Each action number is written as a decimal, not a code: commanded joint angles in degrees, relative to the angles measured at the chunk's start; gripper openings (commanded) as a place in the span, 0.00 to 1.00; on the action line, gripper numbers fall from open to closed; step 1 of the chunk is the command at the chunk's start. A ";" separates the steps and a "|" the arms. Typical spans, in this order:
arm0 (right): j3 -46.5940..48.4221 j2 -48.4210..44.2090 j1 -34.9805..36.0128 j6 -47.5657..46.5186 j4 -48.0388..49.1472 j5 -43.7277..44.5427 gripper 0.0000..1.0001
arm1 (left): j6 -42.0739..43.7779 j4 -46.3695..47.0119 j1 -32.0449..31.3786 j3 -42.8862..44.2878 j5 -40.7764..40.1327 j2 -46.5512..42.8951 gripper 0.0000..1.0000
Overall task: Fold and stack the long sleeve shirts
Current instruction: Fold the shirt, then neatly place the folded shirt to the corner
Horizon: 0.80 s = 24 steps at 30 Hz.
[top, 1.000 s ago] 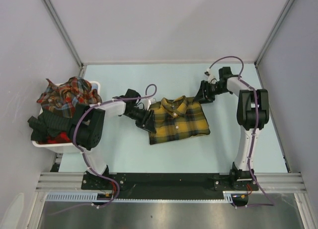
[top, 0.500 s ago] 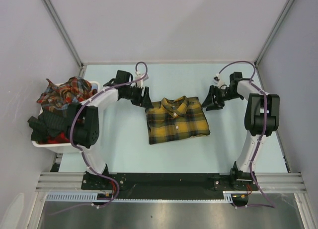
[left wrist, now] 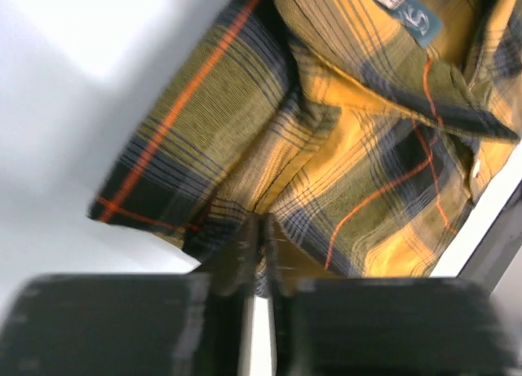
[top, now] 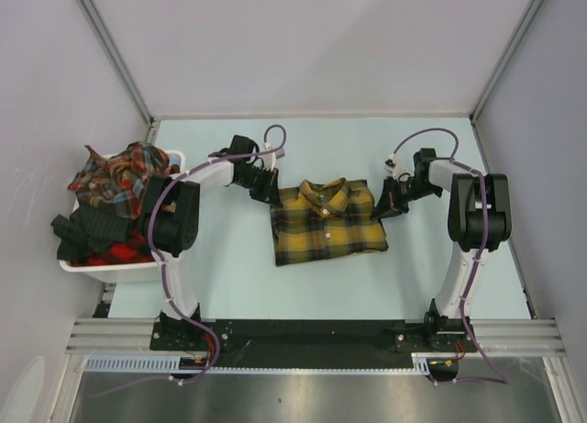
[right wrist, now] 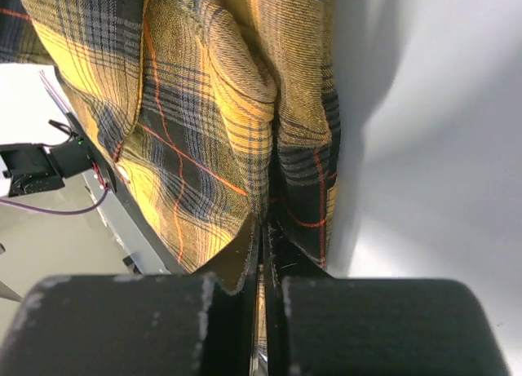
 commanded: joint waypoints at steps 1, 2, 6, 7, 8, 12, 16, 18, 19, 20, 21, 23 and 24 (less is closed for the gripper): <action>0.49 -0.89 -0.21 -2.20 -0.67 0.63 0.00 | 2.14 -0.49 0.30 8.12 -1.16 1.99 0.01; 1.45 -1.16 -0.12 -2.46 -1.11 0.37 0.00 | 2.14 -0.40 0.73 8.91 -1.43 2.00 0.00; 3.74 -2.82 -2.05 -1.68 -3.14 -2.09 0.33 | -0.14 0.56 2.40 7.88 -0.39 -1.42 0.17; 3.92 -3.35 -2.58 -1.15 -3.05 -1.74 0.46 | -1.19 1.00 2.67 6.04 0.06 -4.74 0.38; 4.09 -4.40 -3.11 -1.15 -3.05 -1.22 0.51 | -2.94 2.92 3.02 0.80 0.59 -6.51 0.47; 2.87 -5.55 -4.26 0.96 1.06 2.47 0.65 | -11.65 8.73 2.94 -12.77 3.31 -15.13 0.69; 1.37 -3.71 -2.94 5.70 6.26 3.71 0.69 | -16.40 11.28 2.32 -17.79 2.44 -15.14 0.72; 1.28 -2.66 -2.06 6.41 7.49 4.58 0.69 | -17.98 12.51 1.97 -19.20 2.52 -14.18 0.73; 0.76 -1.78 -1.62 6.58 8.02 4.76 0.69 | -18.68 12.69 1.71 -19.55 2.35 -13.65 0.73; 0.32 -1.43 -1.44 6.76 8.63 5.20 0.69 | -19.82 13.39 1.27 -20.16 1.48 -13.21 0.72; -0.21 -1.08 -1.35 6.94 9.94 5.72 0.69 | -20.27 13.83 1.00 -20.34 0.86 -11.99 0.72; -0.56 0.07 -1.09 7.03 10.74 6.17 0.69 | -21.41 15.67 0.56 -20.61 -0.37 -10.75 0.72; -0.48 0.51 -1.00 6.68 11.27 6.17 0.68 | -21.59 16.20 0.56 -20.44 -0.64 -9.35 0.71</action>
